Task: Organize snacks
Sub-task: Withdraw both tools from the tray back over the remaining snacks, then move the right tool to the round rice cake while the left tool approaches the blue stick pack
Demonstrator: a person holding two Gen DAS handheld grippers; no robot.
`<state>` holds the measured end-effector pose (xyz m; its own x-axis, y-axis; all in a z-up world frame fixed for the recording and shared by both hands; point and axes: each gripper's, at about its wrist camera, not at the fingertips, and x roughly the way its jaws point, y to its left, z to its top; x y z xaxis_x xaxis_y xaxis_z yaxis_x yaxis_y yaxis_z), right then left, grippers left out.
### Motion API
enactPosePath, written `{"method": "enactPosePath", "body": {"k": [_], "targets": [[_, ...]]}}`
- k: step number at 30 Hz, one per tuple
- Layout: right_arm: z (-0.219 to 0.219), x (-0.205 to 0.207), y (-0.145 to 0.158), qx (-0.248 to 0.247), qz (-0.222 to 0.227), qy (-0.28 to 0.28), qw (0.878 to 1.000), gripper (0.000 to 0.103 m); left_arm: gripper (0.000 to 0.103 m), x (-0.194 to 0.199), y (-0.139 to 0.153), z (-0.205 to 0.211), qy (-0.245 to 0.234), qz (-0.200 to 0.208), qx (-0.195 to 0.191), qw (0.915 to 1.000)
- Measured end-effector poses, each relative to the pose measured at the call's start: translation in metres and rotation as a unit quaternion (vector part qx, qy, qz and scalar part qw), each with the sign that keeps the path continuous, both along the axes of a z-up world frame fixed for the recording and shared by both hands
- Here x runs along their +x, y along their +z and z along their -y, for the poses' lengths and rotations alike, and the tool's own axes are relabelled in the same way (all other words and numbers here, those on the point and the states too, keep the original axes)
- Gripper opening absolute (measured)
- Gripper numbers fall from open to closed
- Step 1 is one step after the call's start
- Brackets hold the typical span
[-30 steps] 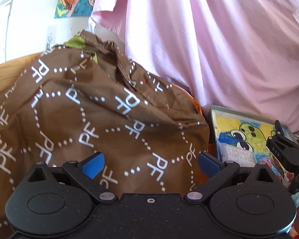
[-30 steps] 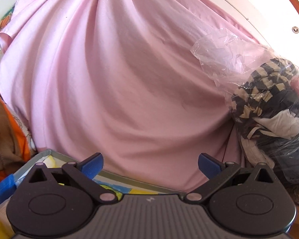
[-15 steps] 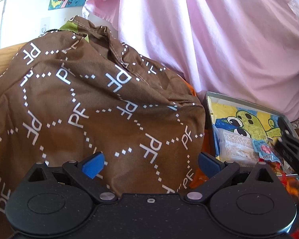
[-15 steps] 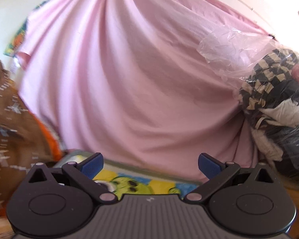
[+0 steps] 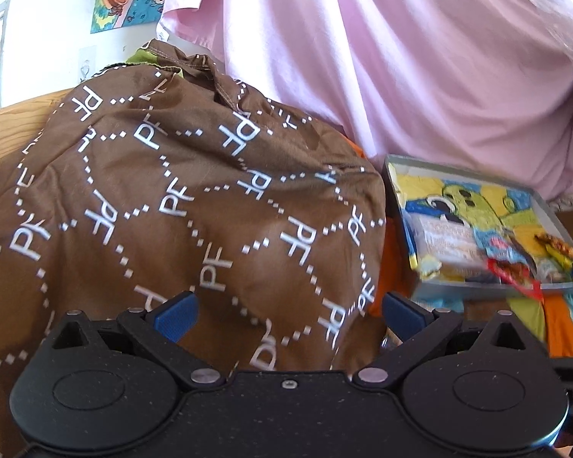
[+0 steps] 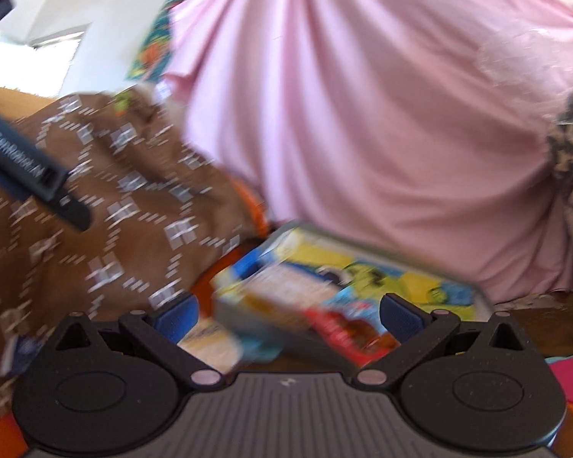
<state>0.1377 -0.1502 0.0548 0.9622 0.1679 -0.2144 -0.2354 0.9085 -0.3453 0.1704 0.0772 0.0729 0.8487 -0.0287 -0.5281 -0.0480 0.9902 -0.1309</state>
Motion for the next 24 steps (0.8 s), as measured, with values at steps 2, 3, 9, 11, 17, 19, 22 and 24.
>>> {"method": "enactPosePath", "body": {"k": [2,3,9,11,17,19,22,24], "targets": [[-0.004,-0.008,-0.004,-0.007,-0.015,0.013,1.000,0.103,0.102,-0.006,-0.004,-0.001,-0.010,-0.005,0.010,0.9999],[-0.005,-0.011,-0.005,-0.010,-0.023,0.019,1.000,0.103,0.102,-0.009,-0.007,-0.002,-0.017,-0.008,0.015,0.9997],[-0.005,-0.032,-0.014,-0.023,-0.060,0.029,0.998,0.103,0.102,-0.030,-0.023,-0.003,-0.052,-0.018,0.050,0.9972],[-0.004,-0.038,-0.017,-0.024,-0.073,0.028,0.997,0.103,0.102,-0.037,-0.028,-0.002,-0.066,-0.023,0.061,0.9957],[-0.004,-0.048,-0.026,-0.034,-0.104,0.026,0.994,0.103,0.102,-0.050,-0.039,0.008,-0.109,-0.036,0.095,0.9888],[-0.004,-0.047,-0.026,-0.036,-0.110,0.027,0.993,0.103,0.102,-0.051,-0.042,0.012,-0.121,-0.041,0.108,0.9859],[-0.003,-0.044,-0.025,-0.033,-0.119,0.031,0.992,0.103,0.102,-0.051,-0.047,0.018,-0.135,-0.052,0.122,0.9819],[-0.003,-0.038,-0.023,-0.031,-0.125,0.036,0.991,0.103,0.102,-0.050,-0.050,0.021,-0.143,-0.059,0.126,0.9799]]}}
